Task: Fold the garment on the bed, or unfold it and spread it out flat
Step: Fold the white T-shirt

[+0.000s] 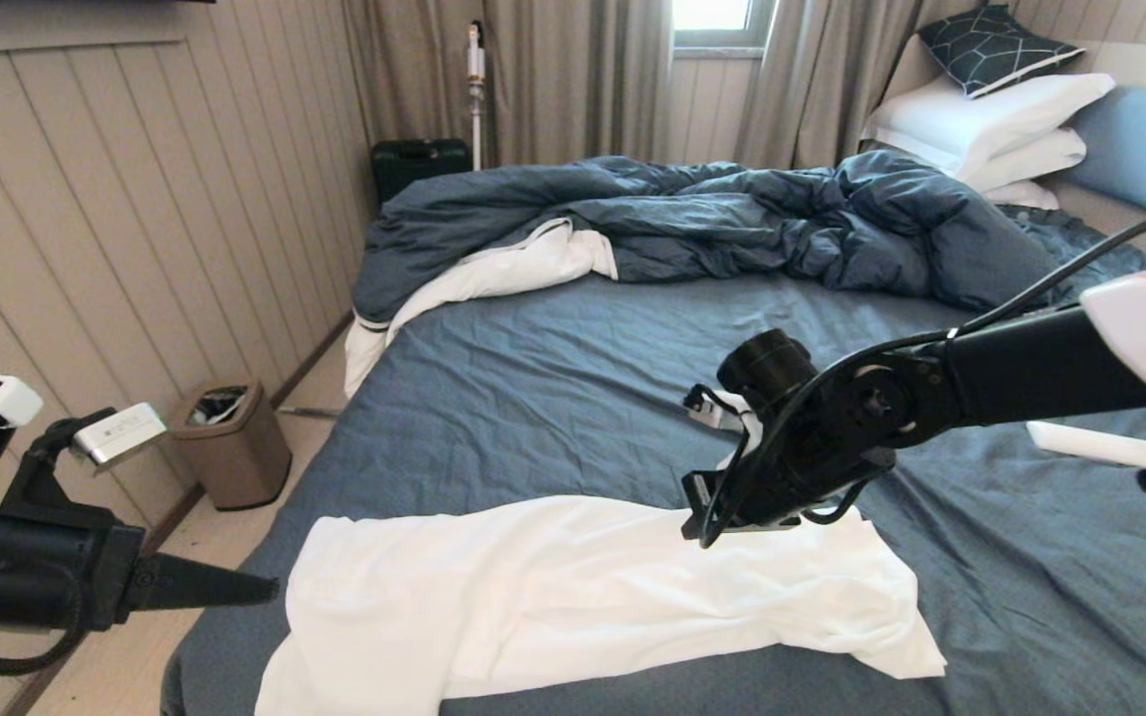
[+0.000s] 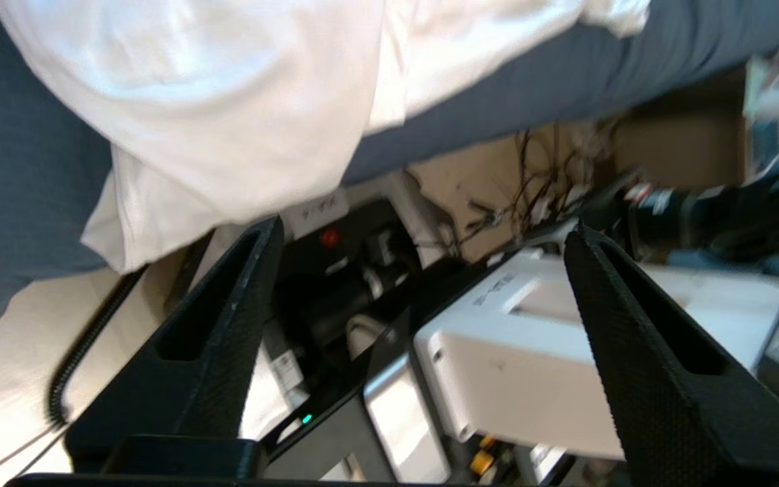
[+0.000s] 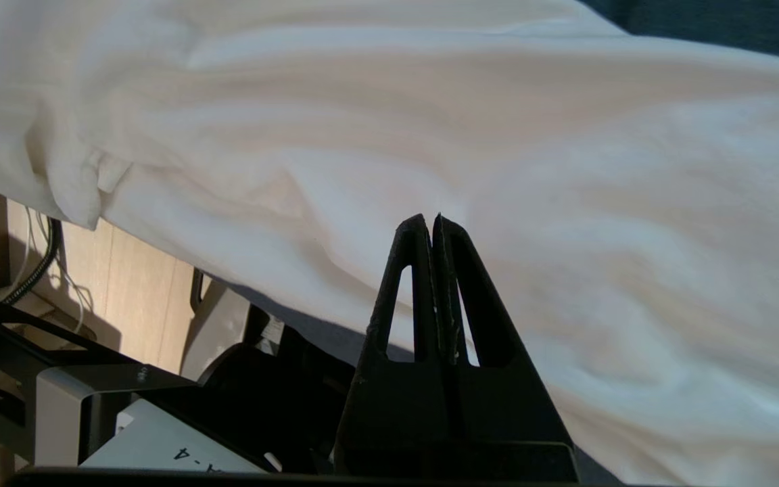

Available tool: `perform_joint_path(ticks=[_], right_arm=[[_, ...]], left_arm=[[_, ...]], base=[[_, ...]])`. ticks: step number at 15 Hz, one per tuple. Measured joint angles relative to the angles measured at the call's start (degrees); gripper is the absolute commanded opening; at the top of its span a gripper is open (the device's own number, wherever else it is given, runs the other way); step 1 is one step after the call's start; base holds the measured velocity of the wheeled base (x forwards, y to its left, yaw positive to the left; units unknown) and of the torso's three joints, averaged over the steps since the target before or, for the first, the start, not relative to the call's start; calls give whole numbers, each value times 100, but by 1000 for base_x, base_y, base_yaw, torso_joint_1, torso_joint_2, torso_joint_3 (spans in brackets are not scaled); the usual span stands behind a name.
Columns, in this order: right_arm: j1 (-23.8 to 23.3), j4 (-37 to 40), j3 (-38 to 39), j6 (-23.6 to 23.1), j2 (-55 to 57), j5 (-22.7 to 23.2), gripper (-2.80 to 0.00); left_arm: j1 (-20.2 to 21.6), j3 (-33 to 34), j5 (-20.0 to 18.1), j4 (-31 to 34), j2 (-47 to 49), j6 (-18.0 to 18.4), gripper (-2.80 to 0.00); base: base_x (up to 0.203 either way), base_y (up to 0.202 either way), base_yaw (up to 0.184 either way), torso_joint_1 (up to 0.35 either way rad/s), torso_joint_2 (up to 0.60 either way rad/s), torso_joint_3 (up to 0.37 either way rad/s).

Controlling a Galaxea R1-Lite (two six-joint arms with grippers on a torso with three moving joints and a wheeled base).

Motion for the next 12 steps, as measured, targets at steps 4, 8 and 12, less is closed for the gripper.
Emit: perform_joint_path(ticks=[4,8,12], right_arm=[[-534,-50,581,-60,-562,33,-280],[-1364,-355,1285,-349,-1176,556,-280],[-2388,-419,1994,-1160,-1598,918,-280]], left_arm=[[188,-341,6,-147,208,-359,0],[217,-479,-69,-347,480,-704,0],[210,-492,-50,-555,590,-699,0]], base=[[0,0,0,0,0,0],[0,0,0,0,0,0],[0,0,0,0,0,0]])
